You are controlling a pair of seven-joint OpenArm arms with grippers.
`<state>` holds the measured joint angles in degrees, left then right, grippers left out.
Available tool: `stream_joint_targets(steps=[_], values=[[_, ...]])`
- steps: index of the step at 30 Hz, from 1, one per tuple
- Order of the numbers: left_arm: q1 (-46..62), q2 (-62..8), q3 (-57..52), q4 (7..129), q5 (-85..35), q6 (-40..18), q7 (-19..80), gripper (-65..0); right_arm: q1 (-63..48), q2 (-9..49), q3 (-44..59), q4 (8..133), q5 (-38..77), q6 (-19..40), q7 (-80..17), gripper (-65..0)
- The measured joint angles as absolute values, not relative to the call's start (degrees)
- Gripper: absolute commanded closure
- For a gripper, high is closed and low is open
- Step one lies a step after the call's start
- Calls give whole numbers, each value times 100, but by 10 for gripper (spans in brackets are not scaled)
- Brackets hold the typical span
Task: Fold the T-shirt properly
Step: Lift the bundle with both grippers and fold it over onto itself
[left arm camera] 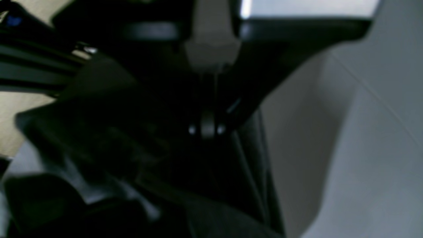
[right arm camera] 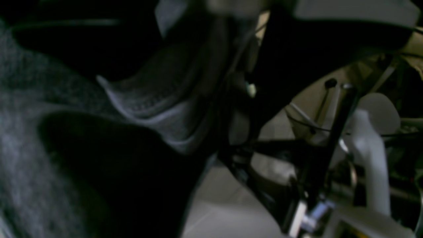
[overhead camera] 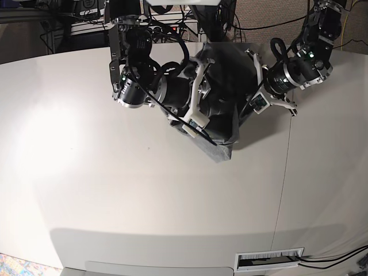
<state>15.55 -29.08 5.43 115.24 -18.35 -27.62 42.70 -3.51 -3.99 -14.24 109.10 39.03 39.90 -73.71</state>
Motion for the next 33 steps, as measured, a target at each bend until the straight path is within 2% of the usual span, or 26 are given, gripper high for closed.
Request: stream_joint_targets(steps=[4,7,9,15,20,27,29,33], values=[[1553,-2910,543,11524,-1435,-2674,4270,0,-349,-401,-1424,10910,3909,3990,-7371,-205],[1553,-2908,543,11524,-1409,-2674,4270,0,-349,-397,-1564,10910,3905,3990,-7369,-270],[1553,-2908,543,11524,-1393,-2674,4292,0,-349,-397,-1868,10910,3857,3988,-7323,-276],[1555,-2908,543,11524,-1391,-2674,4403,0,-349,-399,-2858,10910,1481,3994,-6274,-275],[1557,-2912,543,11524,-266,-2679,4652,0,-349,-397,-3000,10910,403,3997,-6189,-275],[1553,-3326,543,11524,456,-2075,4550,0,-349,-397,-2991,10910,386,3997,-5784,-275],[1553,-3437,545,11524,449,-2053,4547,0,-346,-397,-2991,10910,591,3994,-5395,-275],[1555,-3573,545,11524,451,-2053,4545,0,-349,-397,-2991,10910,1256,3994,-5422,-275]])
